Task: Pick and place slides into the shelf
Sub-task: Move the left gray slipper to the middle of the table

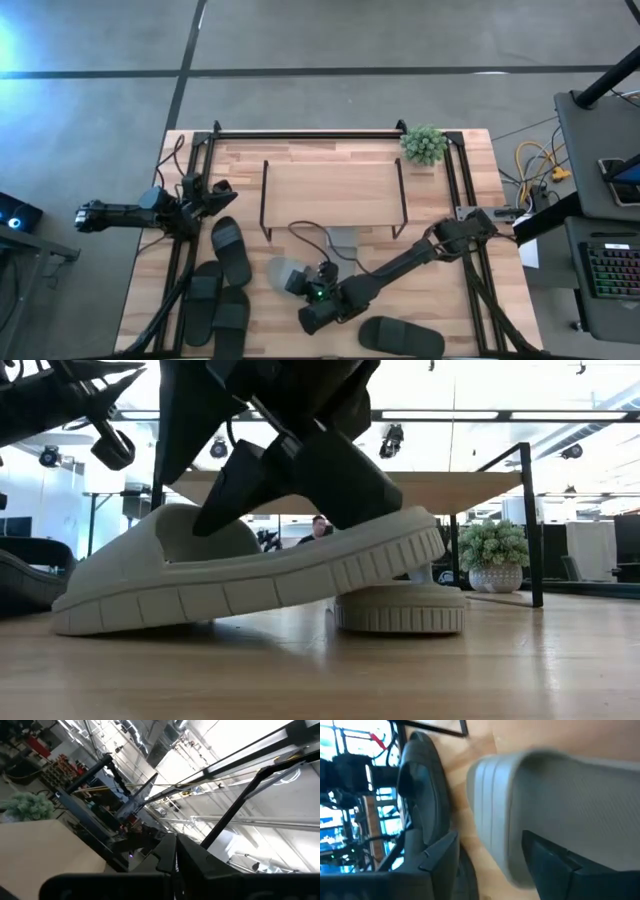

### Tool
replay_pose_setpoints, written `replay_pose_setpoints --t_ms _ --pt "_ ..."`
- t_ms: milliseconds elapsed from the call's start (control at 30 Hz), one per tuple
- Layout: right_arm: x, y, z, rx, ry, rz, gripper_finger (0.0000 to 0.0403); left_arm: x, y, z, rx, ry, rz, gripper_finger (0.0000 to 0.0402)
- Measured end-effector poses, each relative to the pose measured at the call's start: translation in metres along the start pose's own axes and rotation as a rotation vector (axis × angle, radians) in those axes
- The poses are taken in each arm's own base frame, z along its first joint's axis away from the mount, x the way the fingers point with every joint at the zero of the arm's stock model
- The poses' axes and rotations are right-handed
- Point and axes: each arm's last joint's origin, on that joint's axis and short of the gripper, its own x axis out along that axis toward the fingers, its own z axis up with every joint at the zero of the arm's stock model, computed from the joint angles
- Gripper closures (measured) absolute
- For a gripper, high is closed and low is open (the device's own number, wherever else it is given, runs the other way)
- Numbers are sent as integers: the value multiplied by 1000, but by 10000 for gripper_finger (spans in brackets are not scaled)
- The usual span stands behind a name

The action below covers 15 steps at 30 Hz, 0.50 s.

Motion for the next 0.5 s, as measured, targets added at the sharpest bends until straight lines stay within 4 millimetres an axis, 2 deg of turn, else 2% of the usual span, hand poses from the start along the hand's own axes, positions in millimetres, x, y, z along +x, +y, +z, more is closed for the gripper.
replay_pose_setpoints --t_ms 100,300,400,500 --pt "-4 -1 -3 -8 19 2 177 0 -2 1 -50 -9 -22 402" --pt "-12 2 -8 -44 24 26 170 0 -2 2 -26 -22 -12 402" --pt "-19 12 -10 -111 8 68 170 2 -8 2 -38 100 -98 402" --pt "-25 21 -12 -160 20 86 168 9 -19 8 5 197 -93 402"
